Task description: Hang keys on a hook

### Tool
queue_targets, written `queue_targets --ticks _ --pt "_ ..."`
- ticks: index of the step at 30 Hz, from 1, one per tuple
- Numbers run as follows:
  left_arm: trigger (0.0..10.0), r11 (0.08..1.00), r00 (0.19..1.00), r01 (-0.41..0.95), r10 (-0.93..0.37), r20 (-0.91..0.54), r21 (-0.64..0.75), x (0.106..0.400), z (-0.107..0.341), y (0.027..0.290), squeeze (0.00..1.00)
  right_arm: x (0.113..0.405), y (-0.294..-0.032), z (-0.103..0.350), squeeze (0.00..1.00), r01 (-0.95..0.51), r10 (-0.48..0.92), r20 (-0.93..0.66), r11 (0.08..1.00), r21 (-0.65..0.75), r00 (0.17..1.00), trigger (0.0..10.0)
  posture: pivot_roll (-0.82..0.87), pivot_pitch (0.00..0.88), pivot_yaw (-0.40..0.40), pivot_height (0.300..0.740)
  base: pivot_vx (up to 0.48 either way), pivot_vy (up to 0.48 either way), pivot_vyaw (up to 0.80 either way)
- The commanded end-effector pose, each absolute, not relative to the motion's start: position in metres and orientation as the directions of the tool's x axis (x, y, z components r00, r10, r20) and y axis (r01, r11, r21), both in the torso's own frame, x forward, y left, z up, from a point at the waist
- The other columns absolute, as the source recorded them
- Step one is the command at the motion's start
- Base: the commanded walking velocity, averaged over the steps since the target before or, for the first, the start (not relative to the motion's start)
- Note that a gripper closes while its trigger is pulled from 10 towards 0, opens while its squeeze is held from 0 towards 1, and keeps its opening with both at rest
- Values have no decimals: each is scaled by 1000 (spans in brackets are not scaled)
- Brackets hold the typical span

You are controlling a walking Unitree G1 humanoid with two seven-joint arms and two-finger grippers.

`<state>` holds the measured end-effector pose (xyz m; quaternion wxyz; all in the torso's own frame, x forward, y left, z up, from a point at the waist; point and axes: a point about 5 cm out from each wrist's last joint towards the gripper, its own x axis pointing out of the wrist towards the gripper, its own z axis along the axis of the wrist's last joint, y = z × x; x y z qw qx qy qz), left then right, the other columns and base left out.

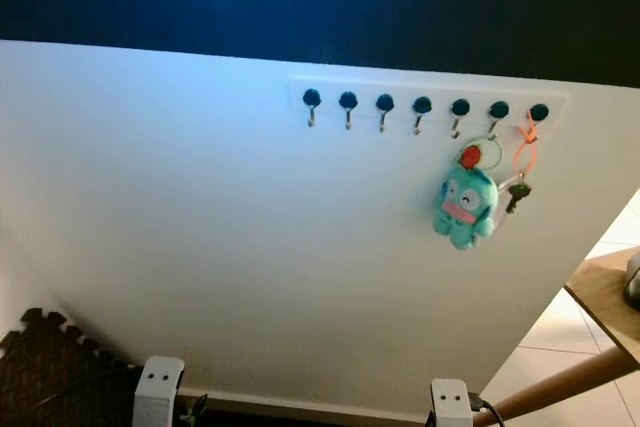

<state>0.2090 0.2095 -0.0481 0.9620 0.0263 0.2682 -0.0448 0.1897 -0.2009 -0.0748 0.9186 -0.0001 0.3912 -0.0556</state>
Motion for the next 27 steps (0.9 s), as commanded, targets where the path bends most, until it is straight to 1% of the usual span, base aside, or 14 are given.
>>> queue_targets --ticks 1,5,20,27 --pt "10000 995 853 98 -72 -516 23 207 -49 209 0 189 -201 -75 0 111 -107 -714 993 -41 692 10000 93 45 -35 740 -349 0 0" --pt "10000 995 852 101 -72 -518 26 207 -49 209 0 188 -201 -75 0 111 -107 -715 993 -41 691 10000 95 45 -34 740 -347 0 0" --pt "10000 989 837 141 -93 -539 48 209 -48 211 0 185 -201 -77 0 123 -110 -723 992 -35 682 10000 103 51 -18 740 0 0 0" --pt "10000 990 841 132 -83 -535 55 212 -48 210 0 186 -202 -76 0 111 -102 -724 993 -35 682 10000 96 45 -35 740 0 0 0"
